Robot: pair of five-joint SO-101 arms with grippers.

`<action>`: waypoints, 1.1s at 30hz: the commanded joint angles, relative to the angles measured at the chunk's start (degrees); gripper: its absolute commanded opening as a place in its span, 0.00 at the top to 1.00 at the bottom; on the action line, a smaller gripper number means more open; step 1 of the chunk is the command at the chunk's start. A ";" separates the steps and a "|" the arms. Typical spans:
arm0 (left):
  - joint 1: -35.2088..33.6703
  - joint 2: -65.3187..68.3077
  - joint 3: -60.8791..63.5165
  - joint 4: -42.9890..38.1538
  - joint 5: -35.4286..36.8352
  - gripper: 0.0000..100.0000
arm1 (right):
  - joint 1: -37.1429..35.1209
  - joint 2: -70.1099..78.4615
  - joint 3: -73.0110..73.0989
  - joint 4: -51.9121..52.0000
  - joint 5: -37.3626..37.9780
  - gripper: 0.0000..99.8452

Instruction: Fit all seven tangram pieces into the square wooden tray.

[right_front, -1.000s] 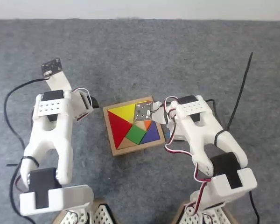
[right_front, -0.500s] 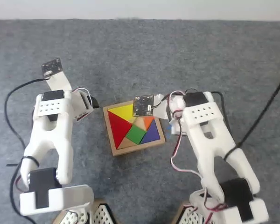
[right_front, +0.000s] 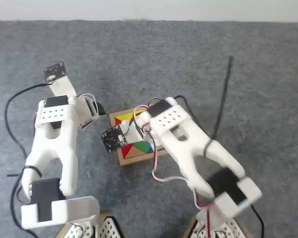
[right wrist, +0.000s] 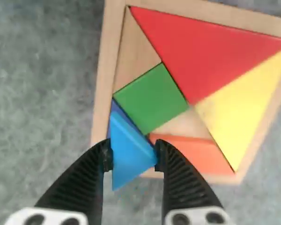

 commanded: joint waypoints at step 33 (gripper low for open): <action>-0.26 -0.44 -1.01 -0.35 -0.70 0.73 | 4.18 -24.31 18.99 -11.38 -35.08 0.97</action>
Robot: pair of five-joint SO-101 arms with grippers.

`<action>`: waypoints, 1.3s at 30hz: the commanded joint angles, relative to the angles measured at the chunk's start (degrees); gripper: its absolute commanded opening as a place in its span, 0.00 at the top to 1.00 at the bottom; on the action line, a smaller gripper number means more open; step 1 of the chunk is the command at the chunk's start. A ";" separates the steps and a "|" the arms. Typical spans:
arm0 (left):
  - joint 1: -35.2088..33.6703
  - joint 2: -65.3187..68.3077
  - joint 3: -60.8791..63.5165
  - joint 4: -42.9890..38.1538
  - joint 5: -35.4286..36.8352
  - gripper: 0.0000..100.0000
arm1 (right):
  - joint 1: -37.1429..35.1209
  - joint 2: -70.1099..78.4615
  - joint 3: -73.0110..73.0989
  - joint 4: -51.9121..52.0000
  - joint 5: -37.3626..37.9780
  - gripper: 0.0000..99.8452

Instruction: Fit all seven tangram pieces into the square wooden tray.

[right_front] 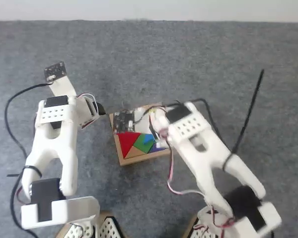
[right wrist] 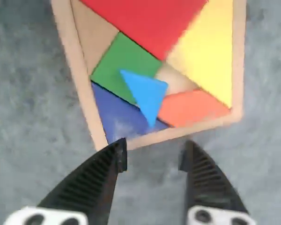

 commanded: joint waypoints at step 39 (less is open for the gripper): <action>-0.26 -0.70 -1.01 -0.18 -0.88 0.73 | 2.24 2.59 2.90 -16.66 -13.71 0.99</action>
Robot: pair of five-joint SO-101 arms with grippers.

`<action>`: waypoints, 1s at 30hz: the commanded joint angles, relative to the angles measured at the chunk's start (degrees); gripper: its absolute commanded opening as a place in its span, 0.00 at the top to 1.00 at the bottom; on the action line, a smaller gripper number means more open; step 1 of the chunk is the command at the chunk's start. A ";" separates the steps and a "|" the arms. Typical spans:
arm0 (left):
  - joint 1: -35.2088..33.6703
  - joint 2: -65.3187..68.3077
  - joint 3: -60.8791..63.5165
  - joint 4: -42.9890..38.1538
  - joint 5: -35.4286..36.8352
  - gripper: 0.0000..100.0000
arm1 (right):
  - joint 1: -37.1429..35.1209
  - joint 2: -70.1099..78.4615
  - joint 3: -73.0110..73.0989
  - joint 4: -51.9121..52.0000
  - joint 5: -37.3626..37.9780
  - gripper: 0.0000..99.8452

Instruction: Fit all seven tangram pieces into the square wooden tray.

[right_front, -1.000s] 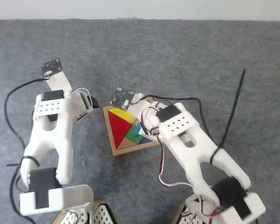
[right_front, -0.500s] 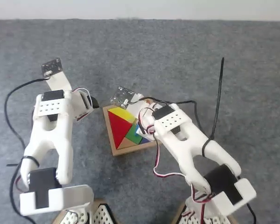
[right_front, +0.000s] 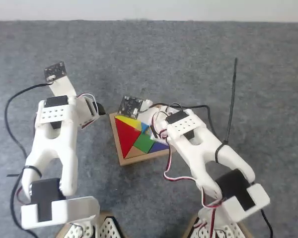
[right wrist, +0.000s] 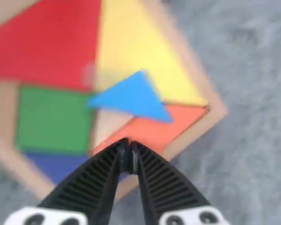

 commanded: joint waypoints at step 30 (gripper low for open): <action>-2.73 -0.88 -1.01 -0.35 1.67 0.73 | -0.22 -4.97 -4.92 -10.77 -16.88 0.99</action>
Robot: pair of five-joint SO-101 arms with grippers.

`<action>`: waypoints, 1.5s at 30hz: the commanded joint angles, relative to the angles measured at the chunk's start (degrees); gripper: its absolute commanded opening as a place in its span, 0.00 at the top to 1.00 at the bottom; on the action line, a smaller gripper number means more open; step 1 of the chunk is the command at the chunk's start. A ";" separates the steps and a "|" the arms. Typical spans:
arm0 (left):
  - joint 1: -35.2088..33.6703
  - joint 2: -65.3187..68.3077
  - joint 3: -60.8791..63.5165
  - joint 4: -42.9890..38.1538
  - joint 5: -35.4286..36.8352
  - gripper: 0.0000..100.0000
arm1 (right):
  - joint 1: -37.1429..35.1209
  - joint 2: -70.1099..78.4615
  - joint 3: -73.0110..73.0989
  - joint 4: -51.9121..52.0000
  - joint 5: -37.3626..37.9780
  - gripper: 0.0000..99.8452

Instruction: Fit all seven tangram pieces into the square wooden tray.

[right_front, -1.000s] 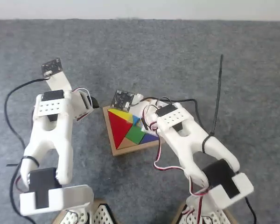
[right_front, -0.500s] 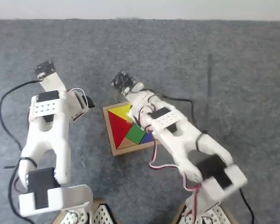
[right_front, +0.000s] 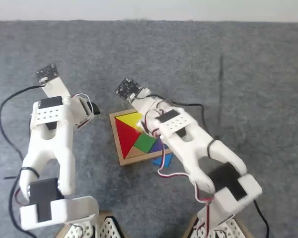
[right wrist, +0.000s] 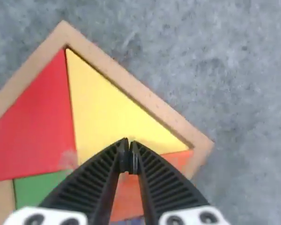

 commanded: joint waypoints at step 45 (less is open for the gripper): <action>0.00 -0.88 -1.10 -0.09 0.35 0.73 | -7.69 -25.01 29.71 22.64 47.56 0.81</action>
